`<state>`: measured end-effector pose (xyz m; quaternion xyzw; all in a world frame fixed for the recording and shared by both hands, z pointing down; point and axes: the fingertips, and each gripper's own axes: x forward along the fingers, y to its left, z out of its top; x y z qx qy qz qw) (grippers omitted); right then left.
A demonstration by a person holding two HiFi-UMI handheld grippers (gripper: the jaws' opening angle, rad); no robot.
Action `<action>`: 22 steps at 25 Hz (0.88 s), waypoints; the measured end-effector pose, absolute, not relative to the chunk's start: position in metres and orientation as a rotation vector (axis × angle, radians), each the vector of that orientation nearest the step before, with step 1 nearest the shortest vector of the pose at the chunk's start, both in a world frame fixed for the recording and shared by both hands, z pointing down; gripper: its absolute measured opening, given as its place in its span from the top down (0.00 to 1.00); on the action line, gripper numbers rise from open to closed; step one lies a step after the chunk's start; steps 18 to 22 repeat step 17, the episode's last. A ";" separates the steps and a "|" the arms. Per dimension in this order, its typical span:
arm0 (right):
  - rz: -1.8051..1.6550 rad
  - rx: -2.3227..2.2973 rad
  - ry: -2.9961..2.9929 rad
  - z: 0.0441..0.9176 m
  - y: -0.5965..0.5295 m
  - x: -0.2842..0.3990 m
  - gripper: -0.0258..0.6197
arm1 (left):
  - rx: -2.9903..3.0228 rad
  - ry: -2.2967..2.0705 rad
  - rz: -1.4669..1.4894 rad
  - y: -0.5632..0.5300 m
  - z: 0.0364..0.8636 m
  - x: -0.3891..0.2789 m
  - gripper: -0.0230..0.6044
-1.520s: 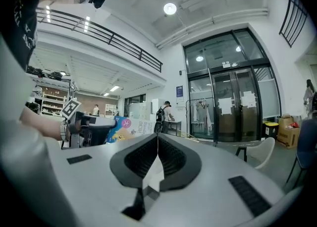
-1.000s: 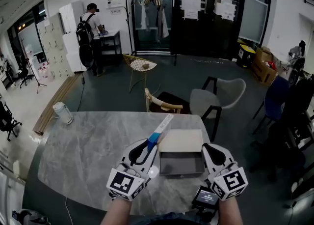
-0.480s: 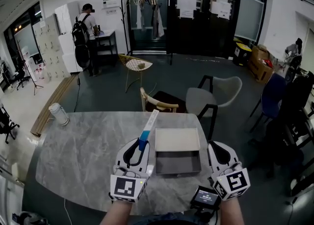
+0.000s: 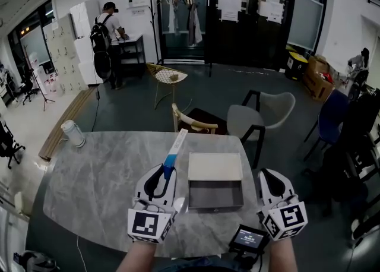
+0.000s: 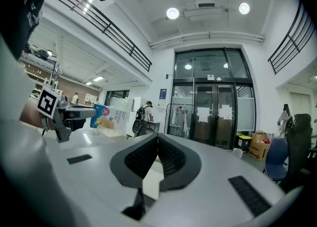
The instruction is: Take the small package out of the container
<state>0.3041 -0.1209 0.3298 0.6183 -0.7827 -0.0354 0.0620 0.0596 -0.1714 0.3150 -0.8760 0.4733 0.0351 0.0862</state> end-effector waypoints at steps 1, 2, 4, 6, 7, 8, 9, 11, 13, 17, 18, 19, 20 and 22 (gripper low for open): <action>-0.106 1.868 -2.367 0.330 -0.120 0.304 0.92 | -2.610 1.410 0.105 -0.170 0.315 0.060 0.82; -0.106 1.866 -2.367 0.330 -0.120 0.304 0.92 | -2.611 1.410 0.105 -0.169 0.315 0.060 0.82; -0.108 1.862 -2.367 0.329 -0.119 0.304 0.92 | -2.612 1.412 0.103 -0.168 0.315 0.060 0.82; -0.110 1.858 -2.367 0.329 -0.117 0.304 0.92 | -2.612 1.413 0.104 -0.167 0.315 0.060 0.82; -0.109 1.857 -2.367 0.329 -0.116 0.305 0.92 | -2.613 1.414 0.105 -0.167 0.315 0.060 0.82; -0.108 1.856 -2.366 0.329 -0.116 0.304 0.92 | -2.615 1.414 0.106 -0.166 0.314 0.060 0.82; -0.105 1.856 -2.365 0.329 -0.115 0.304 0.92 | -2.617 1.414 0.107 -0.166 0.313 0.060 0.82; -0.099 1.855 -2.362 0.328 -0.113 0.303 0.92 | -2.619 1.409 0.107 -0.164 0.311 0.061 0.82; -0.106 1.843 -2.363 0.328 -0.113 0.302 0.92 | -2.619 1.406 0.110 -0.163 0.310 0.062 0.82; -0.118 1.827 -2.372 0.329 -0.113 0.301 0.92 | -2.618 1.411 0.121 -0.162 0.310 0.063 0.82; -0.118 1.827 -2.372 0.329 -0.113 0.301 0.92 | -2.618 1.411 0.121 -0.162 0.310 0.063 0.82; -0.118 1.827 -2.372 0.329 -0.113 0.301 0.92 | -2.618 1.411 0.121 -0.162 0.310 0.063 0.82; -0.118 1.827 -2.372 0.329 -0.113 0.301 0.92 | -2.618 1.411 0.121 -0.162 0.310 0.063 0.82; -0.118 1.827 -2.372 0.329 -0.113 0.301 0.92 | -2.618 1.411 0.121 -0.162 0.310 0.063 0.82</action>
